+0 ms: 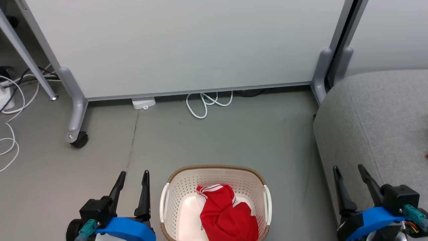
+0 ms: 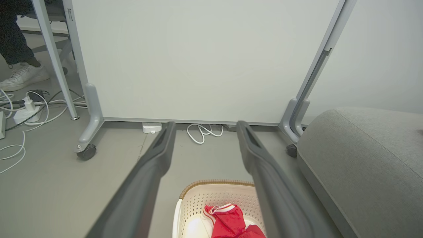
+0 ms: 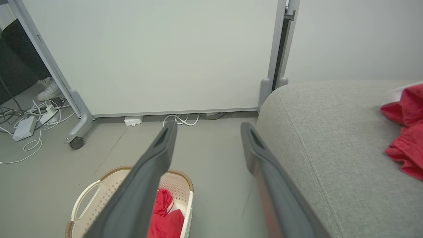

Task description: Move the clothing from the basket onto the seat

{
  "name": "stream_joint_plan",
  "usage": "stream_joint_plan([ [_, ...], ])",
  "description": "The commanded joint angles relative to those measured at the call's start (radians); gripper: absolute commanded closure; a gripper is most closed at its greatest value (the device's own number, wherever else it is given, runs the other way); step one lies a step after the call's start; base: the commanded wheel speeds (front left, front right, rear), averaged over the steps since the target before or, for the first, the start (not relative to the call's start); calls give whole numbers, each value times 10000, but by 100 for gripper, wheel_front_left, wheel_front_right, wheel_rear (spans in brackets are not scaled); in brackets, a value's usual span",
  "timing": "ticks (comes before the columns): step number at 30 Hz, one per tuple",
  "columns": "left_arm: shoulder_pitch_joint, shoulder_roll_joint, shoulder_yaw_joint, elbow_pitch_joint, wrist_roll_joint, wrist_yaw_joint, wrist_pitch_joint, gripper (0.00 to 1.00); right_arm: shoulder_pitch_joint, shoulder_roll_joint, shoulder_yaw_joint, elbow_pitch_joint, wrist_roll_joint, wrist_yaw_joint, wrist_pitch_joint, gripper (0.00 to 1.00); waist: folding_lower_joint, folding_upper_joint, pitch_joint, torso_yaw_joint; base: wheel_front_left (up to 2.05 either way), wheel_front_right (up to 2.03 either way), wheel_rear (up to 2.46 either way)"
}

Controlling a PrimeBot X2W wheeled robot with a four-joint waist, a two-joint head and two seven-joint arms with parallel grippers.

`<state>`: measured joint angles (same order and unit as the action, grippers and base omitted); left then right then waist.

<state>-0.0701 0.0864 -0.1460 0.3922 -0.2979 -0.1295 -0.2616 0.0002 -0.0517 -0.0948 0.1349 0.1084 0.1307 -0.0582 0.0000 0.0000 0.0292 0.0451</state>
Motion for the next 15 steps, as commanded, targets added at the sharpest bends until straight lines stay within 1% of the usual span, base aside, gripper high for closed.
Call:
stream_joint_plan([
  [1,-138,-16,-13,-14,48,-14,-51,0,-223,22,65,-55,19,1,-49,0,0,0,180,-136,0,0,0],
  [7,-538,-74,-177,18,109,-14,-51,0,-588,19,263,-243,8,1,-58,0,0,0,1030,-584,0,0,0],
  [15,-1708,-35,-511,597,76,-14,-50,0,-1544,21,662,-401,-44,1,-161,0,0,0,2791,-1332,0,0,0],
])
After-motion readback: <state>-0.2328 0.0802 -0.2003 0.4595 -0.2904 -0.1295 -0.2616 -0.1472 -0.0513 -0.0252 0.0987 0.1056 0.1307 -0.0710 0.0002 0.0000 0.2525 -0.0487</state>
